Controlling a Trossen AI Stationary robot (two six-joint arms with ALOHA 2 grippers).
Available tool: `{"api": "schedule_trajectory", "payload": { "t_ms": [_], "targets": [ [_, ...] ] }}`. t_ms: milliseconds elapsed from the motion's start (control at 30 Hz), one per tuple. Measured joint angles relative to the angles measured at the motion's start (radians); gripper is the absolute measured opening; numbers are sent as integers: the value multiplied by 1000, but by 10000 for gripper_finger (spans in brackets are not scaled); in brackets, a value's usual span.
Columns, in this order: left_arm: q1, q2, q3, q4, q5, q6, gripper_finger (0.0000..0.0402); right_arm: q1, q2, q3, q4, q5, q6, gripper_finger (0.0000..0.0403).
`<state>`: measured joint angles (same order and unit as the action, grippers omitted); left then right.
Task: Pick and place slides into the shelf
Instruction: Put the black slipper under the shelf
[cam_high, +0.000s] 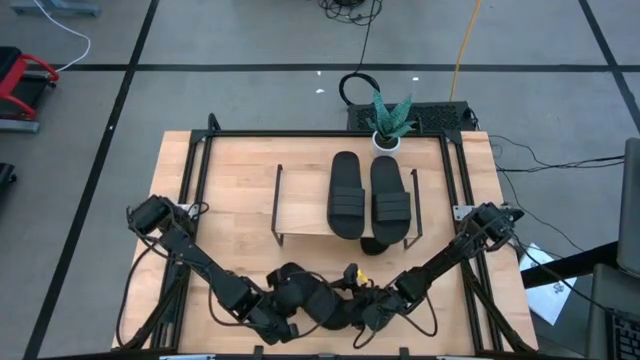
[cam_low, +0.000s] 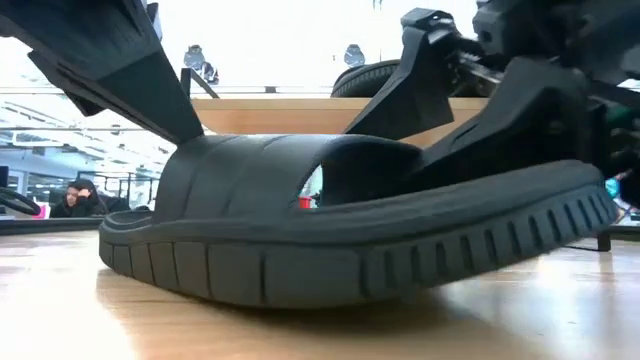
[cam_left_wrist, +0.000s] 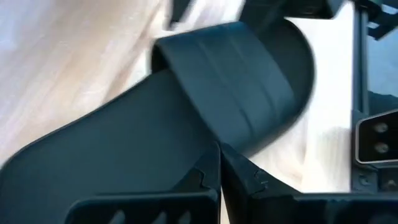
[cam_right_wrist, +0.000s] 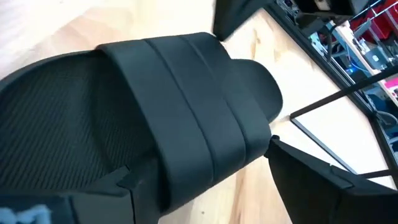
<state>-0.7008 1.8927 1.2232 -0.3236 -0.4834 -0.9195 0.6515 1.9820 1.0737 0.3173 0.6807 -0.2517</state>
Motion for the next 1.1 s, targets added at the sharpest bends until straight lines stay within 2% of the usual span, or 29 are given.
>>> {"api": "schedule_trajectory", "payload": {
  "t_ms": [367,500,633,833,967,1100],
  "targets": [
    [61,101,-2,121,106,92,0,-24,2,-2,20,-15,-62,254],
    [70,106,-2,139,117,113,0,-36,2,-2,20,-58,-56,245],
    [70,106,-2,144,116,129,0,-37,2,-2,9,-53,-25,190],
    [59,97,0,140,85,180,0,-36,-3,0,1,-1,-29,28],
    [24,48,-1,73,17,215,0,-9,-2,1,-43,142,1,11],
    [-32,-30,0,-20,-81,184,0,24,-16,0,-130,287,33,5]
  ]
}}
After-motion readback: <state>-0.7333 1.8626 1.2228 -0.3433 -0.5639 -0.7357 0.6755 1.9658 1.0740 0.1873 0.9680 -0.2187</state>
